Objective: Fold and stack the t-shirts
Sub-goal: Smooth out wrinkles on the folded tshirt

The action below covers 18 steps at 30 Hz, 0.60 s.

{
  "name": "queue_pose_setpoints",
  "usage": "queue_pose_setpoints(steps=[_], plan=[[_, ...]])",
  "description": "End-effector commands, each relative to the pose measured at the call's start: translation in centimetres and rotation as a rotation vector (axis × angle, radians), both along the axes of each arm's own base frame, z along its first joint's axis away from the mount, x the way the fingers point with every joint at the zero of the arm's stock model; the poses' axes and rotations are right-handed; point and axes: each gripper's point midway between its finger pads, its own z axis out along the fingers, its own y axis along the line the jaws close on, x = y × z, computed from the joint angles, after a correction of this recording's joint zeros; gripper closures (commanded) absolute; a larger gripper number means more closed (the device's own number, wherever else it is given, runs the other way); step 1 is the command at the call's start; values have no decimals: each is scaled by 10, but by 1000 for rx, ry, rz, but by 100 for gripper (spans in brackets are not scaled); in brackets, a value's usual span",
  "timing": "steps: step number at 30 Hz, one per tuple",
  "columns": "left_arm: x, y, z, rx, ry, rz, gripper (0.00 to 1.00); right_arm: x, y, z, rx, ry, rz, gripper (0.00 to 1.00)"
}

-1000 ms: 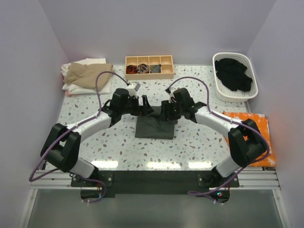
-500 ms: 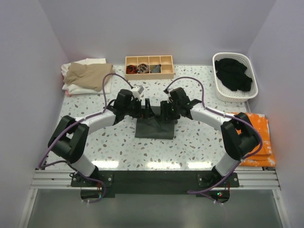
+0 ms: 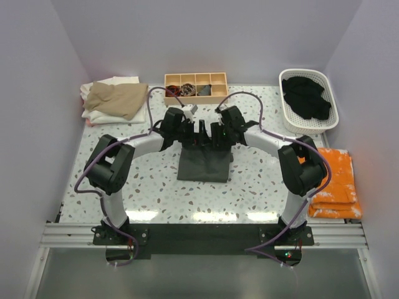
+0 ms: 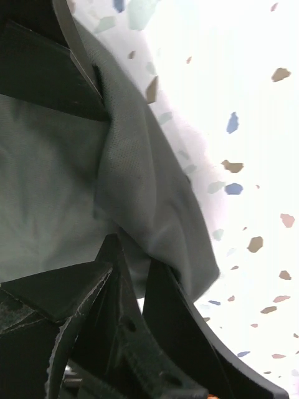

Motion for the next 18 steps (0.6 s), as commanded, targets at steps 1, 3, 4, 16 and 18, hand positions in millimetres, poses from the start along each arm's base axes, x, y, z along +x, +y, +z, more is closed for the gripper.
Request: queue_pose_setpoints(steps=[1,3,4,16,18], plan=[[35,-5,19,-15,-102,8,0,36,-9,11,-11,-81,-40,47],[41,-5,12,-9,-91,10,0,45,-14,3,-14,-68,-56,47],[44,-1,10,-9,-86,15,0,49,-16,1,-13,-66,-59,47],[58,49,-43,43,0,75,0,80,-54,-34,-41,-26,-150,50],[58,57,-45,55,-1,86,0,80,-59,-35,-37,-28,-156,50]])
